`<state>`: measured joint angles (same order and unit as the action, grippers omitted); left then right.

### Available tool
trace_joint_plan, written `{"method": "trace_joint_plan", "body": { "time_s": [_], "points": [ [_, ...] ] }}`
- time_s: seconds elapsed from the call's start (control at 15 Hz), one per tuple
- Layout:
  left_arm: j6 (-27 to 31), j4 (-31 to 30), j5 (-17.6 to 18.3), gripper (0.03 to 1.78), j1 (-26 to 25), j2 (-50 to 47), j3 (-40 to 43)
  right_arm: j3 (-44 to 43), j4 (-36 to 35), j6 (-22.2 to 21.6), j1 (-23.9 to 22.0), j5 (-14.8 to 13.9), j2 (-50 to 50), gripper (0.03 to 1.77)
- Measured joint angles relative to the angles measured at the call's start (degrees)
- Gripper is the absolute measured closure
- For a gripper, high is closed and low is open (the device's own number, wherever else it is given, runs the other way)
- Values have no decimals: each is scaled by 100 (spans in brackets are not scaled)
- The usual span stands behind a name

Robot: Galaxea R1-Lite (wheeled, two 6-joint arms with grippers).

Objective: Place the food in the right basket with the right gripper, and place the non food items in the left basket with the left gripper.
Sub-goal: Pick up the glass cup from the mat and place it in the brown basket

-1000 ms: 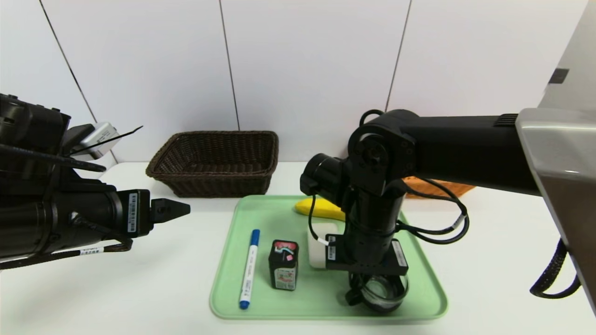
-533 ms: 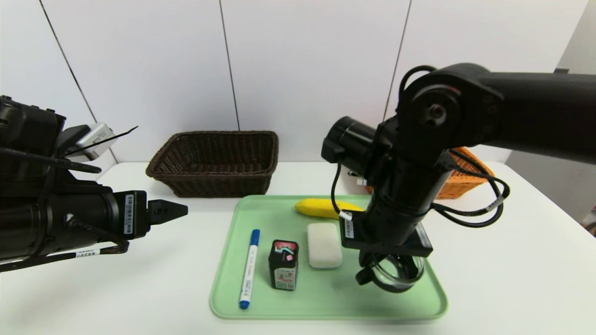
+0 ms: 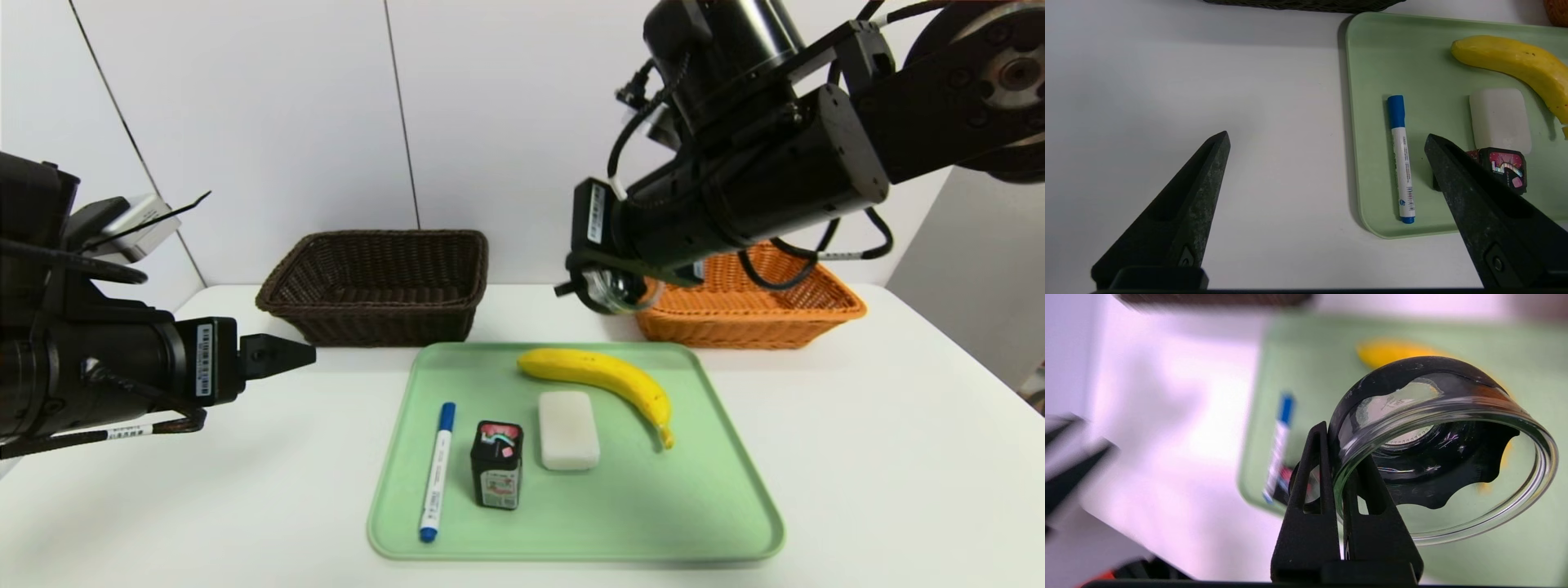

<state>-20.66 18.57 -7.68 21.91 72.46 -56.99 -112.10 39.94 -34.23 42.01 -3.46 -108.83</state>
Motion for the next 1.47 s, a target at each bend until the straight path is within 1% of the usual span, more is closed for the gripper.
{"method": "trace_joint_plan", "body": {
  "time_s": [0.13, 0.2, 0.27, 0.33, 0.47, 0.53, 0.67, 0.73, 0.87, 1.0, 1.07, 1.13, 1.33, 1.47],
  "points": [
    [5, 52, -11, 12, 2, -17, -28, 1, -1285, 37, -6, 62, -171, 169],
    [5, 78, -61, 12, 6, -28, -28, 4, -1902, 33, -11, 138, -302, 169],
    [5, 117, -107, 12, 6, -35, -20, 9, -2481, 22, -22, 302, -457, 169],
    [5, 130, -113, 12, 6, -38, -17, 12, -3010, -55, -32, 589, -630, 169],
    [9, 135, -129, 12, 6, -33, -4, 12, -4014, -377, -54, 1258, -970, 169],
    [9, 139, -135, 12, 6, -30, -1, 12, -4490, -534, -74, 1503, -1152, 169],
    [7, 149, -146, 12, 6, -35, 5, 12, -5478, -789, -138, 1837, -1598, 169],
    [7, 149, -149, 12, 6, -41, 5, 12, -5850, -863, -163, 1972, -1827, 169],
    [9, 146, -149, 12, 6, -63, 18, 6, -6331, -978, -199, 2167, -2263, 169],
    [9, 133, -139, 12, 6, -88, 60, 1, -6888, -1295, -227, 2283, -2648, 169],
    [7, 133, -130, 12, 6, -102, 71, -5, -7220, -1460, -260, 2427, -2822, 169],
    [7, 135, -130, 12, 6, -111, 82, -5, -7455, -1526, -299, 2637, -2966, 169],
    [7, 141, -129, 12, 0, -132, 88, -41, -7635, -1554, -430, 3124, -3268, 169],
    [7, 146, -122, 12, 0, -132, 90, -46, -7865, -1548, -469, 3182, -3419, 169]
  ]
}}
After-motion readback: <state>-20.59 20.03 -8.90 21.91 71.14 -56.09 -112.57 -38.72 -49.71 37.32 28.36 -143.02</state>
